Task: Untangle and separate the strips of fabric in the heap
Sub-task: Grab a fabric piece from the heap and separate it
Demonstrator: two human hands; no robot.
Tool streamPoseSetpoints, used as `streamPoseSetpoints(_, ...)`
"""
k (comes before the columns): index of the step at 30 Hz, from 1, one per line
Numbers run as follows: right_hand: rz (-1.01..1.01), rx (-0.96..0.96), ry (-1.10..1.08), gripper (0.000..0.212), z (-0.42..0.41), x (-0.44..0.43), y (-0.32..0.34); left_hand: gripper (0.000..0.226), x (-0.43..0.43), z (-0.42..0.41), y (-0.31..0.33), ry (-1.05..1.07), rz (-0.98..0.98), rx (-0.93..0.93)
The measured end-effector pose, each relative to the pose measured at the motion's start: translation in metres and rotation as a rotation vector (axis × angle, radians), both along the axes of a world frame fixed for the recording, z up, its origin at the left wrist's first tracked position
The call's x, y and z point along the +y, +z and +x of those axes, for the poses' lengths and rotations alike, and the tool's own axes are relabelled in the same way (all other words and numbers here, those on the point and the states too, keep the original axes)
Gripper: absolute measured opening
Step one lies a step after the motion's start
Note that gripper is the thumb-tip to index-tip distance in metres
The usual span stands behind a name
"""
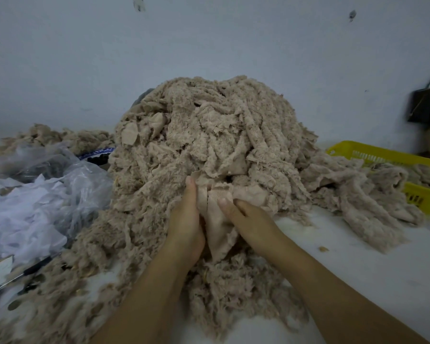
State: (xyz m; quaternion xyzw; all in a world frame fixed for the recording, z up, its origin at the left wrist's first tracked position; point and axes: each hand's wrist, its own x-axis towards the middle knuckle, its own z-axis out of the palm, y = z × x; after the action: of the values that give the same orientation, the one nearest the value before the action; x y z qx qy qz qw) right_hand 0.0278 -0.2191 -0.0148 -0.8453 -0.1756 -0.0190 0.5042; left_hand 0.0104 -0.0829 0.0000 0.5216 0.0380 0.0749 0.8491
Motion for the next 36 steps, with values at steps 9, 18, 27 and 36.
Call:
streamPoseSetpoints(9,0.275,-0.131,-0.097,0.048,0.0,-0.002,0.01,0.066,0.005,0.012,0.002,0.122,-0.117,-0.089)
streamPoseSetpoints(18,0.36,-0.25,-0.289,0.034,0.001,0.0,0.008,0.052,0.003,0.007,0.01,-0.01,-0.565,-0.058)
streamPoseSetpoints(27,0.636,-0.092,-0.65,0.021,0.025,-0.033,0.013,0.067,0.02,0.006,0.01,-0.047,-0.565,-0.067)
streamPoseSetpoints(36,0.218,-0.207,-0.057,0.011,-0.003,0.005,0.012,0.072,0.003,0.004,-0.003,-0.431,0.216,0.042)
